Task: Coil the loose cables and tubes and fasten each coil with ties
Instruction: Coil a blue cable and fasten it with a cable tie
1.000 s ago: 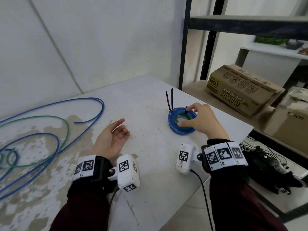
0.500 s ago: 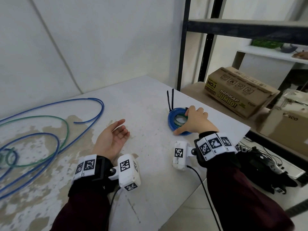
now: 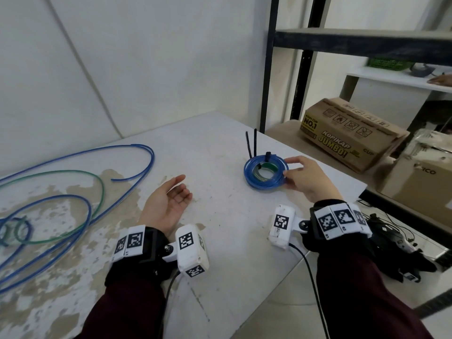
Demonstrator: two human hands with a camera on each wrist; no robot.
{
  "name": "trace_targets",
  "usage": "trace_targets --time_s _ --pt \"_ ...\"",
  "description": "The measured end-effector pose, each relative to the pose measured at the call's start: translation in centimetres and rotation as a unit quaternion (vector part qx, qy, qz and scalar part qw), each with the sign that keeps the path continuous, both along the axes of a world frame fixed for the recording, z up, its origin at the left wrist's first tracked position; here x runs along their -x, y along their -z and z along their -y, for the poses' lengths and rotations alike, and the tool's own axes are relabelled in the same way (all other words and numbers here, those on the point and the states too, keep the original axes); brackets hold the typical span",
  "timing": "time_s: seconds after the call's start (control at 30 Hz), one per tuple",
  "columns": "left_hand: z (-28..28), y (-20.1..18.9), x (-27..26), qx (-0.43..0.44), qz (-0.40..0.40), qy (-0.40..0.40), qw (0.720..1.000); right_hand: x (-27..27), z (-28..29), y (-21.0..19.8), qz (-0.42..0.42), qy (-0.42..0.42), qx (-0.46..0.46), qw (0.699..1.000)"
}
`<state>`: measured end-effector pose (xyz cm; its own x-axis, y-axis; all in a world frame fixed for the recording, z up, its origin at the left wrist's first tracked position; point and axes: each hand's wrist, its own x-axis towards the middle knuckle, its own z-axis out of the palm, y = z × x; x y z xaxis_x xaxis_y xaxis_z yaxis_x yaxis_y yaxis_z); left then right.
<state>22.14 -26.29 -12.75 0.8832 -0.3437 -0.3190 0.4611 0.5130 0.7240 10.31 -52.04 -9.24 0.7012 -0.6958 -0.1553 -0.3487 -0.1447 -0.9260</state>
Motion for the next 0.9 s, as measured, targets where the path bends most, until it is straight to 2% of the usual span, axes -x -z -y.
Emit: trace_targets --time_s 0.13,0.27,0.4,0.53,0.67,0.8,0.9 --pt "0.0 0.0 0.0 -0.004 -0.003 -0.005 1.0 0.3 -0.3 -0.8 0.108 0.01 -0.086 0.99" --pt "0.0 0.0 0.1 -0.007 -0.006 -0.007 1.0 -0.4 0.5 -0.5 0.142 0.078 -0.106 0.981" --pt "0.1 -0.1 0.0 -0.012 -0.006 -0.005 1.0 -1.3 0.9 0.6 0.051 0.055 -0.073 0.994" --pt "0.1 0.0 0.0 -0.011 -0.006 -0.005 1.0 -1.7 0.6 0.8 -0.04 0.038 0.057 0.997" --pt "0.0 0.1 0.0 -0.006 -0.007 -0.002 1.0 -1.7 0.1 0.2 -0.054 0.013 0.107 0.993" --pt "0.0 0.0 -0.1 -0.004 -0.007 -0.003 1.0 -1.9 -0.7 -0.2 -0.118 -0.051 0.144 0.981" --pt "0.0 0.0 0.0 -0.01 -0.005 -0.004 1.0 -2.1 -1.2 -0.2 -0.121 -0.041 0.155 0.98"
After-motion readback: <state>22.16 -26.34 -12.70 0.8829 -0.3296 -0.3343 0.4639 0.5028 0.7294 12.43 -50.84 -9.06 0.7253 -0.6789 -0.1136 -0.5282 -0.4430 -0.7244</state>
